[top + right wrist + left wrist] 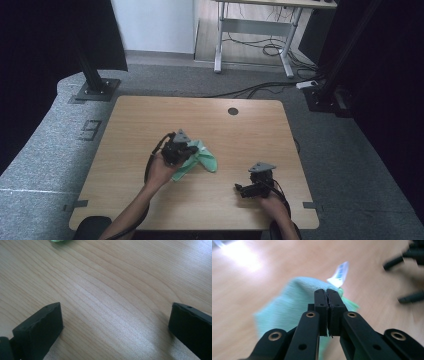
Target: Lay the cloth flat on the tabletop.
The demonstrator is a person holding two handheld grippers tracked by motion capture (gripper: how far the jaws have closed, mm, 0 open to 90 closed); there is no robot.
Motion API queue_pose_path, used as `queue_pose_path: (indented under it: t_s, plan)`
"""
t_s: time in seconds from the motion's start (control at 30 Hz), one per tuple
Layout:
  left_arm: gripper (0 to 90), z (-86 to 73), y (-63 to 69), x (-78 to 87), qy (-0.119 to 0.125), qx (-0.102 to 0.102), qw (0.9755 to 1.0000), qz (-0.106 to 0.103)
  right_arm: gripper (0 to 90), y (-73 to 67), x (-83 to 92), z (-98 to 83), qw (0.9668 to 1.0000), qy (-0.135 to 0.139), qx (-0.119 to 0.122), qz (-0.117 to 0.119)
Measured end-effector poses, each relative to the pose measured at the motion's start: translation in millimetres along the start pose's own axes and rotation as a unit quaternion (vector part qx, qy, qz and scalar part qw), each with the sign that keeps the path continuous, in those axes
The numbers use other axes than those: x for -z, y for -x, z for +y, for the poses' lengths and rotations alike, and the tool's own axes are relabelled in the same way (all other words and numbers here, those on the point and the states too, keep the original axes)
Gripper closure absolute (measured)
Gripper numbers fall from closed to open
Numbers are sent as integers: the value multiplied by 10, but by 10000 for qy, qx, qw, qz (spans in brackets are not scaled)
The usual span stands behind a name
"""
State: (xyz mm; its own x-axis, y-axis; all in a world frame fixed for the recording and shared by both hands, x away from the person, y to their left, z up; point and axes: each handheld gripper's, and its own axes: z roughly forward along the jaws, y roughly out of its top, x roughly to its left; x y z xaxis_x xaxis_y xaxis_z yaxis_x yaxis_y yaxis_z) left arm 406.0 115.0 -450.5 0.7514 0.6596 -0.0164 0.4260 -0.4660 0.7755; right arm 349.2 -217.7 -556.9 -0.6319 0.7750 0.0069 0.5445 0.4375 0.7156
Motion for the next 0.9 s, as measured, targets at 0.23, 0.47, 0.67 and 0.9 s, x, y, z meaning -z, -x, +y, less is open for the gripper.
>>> queue_pose_path:
  t_s: [0.23,0.47,0.67,0.9]
  plan:
    - [871,-53,-538,93,-55,540,9970,550,0,0,0,0,10000,-1,5,4]
    - [861,-506,-929,-119,-504,1149,9883,870,0,-1,1,0,10000,-4,-4,4]
    - [549,-714,-1007,-179,-541,1194,9850,1125,0,-1,1,0,10000,-5,-1,3]
    - [187,-589,-908,116,-71,1128,9856,1261,0,-1,1,0,10000,-5,0,3]
